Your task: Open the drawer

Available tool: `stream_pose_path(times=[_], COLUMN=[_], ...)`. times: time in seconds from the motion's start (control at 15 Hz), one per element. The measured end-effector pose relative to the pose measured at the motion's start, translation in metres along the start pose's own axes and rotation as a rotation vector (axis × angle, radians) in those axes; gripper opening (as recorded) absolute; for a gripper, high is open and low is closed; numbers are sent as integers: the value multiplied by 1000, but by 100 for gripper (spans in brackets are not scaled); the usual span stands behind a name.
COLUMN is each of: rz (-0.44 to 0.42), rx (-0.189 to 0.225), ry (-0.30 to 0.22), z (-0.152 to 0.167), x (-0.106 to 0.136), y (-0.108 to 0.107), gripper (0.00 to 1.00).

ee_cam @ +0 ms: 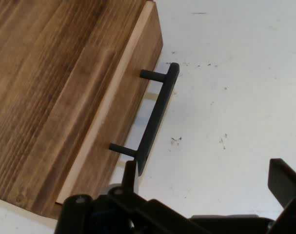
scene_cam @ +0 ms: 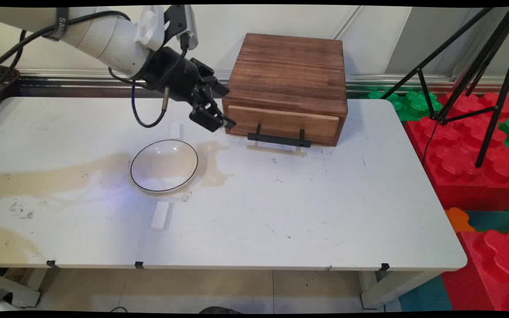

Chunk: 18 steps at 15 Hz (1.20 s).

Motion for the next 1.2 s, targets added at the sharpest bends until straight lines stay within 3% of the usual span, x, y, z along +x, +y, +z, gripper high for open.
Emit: stream_pose_path(times=[0.4, 1.2], rz=[1, 18], rx=[-1, 59], ry=[-76, -206], z=[24, 127], x=[22, 66], y=[-2, 6], gripper=[100, 100])
